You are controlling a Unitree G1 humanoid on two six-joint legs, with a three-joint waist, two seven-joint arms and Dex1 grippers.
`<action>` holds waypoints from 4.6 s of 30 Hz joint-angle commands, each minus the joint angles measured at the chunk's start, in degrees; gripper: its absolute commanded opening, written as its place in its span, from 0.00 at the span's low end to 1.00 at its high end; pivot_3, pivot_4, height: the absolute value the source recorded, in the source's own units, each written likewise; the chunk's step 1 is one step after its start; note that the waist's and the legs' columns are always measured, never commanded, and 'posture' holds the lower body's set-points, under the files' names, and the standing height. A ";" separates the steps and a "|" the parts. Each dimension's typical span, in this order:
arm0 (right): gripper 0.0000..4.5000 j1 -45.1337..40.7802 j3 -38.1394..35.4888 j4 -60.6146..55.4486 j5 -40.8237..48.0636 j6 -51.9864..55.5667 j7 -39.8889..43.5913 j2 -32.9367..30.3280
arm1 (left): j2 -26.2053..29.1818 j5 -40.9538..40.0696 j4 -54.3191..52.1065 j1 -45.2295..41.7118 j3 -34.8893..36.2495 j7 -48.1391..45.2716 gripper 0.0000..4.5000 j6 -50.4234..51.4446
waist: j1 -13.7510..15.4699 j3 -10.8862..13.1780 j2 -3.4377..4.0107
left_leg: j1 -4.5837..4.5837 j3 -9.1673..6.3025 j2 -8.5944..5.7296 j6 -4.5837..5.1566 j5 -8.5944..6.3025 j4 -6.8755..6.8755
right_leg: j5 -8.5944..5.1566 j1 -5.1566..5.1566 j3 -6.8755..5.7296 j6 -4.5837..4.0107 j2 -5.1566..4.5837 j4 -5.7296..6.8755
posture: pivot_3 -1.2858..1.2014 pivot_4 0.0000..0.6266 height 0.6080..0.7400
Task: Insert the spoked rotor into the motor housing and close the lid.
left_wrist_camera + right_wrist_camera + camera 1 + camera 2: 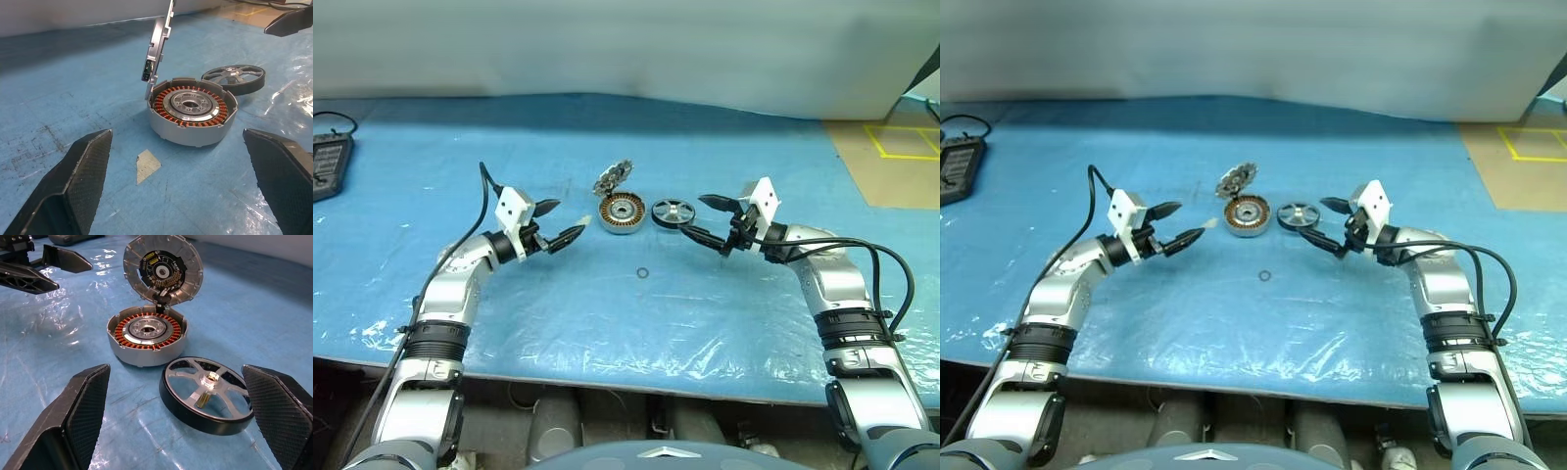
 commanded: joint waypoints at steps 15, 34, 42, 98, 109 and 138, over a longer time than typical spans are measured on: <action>1.00 0.62 -0.28 -2.87 0.59 -0.33 -1.12 -0.07 | 0.77 -0.65 -5.71 2.26 -0.02 0.06 1.00 1.36 | -0.06 0.00 0.00 | 0.01 0.00 0.00 0.00 0.00 -0.02 | 0.00 0.00 0.00 0.00 0.00 0.00 | 0.52 0.24 1.00; 1.00 -0.94 0.45 -0.65 -1.01 -1.14 -2.10 0.56 | 0.54 -0.29 -1.36 0.16 0.07 -0.49 1.00 -0.17 | -0.07 0.00 0.00 | 0.02 0.00 0.00 0.00 0.00 0.00 | 0.00 0.00 0.00 0.00 0.00 0.01 | 0.52 0.24 1.00; 1.00 -3.86 5.63 -1.76 -5.80 -1.46 2.08 -2.56 | 0.56 0.00 -1.12 0.12 0.00 0.13 1.00 -0.42 | -0.13 0.00 0.00 | 0.01 0.00 0.00 0.00 0.00 0.00 | 0.00 0.00 0.00 0.00 0.01 0.01 | 0.52 0.24 1.00; 0.87 -44.07 25.68 59.65 -38.81 -28.56 0.98 19.86 | 0.75 -0.40 -8.05 8.91 1.93 7.42 1.00 -0.42 | -1.52 0.11 0.15 | -0.32 0.00 0.16 0.22 -0.12 0.54 | -0.16 -0.55 -0.02 -0.29 -0.01 0.90 | 0.52 0.24 1.00; 0.59 -42.78 25.67 59.52 -39.95 -29.49 1.82 21.30 | 1.17 -0.19 -8.15 9.32 2.35 8.20 1.00 -0.71 | -1.59 0.11 0.15 | -0.25 0.00 0.16 0.20 -0.13 0.55 | -0.16 -0.49 0.00 -0.29 -0.01 0.93 | 0.52 0.24 1.00; 0.41 -39.30 24.45 56.43 -39.06 -29.86 -0.79 19.73 | 2.30 0.39 -7.31 10.34 3.52 10.34 1.00 -2.24 | -1.56 0.11 0.16 | 0.01 0.03 0.18 0.02 -0.24 0.55 | -0.16 -0.26 0.02 -0.32 -0.02 0.98 | 0.52 0.24 1.00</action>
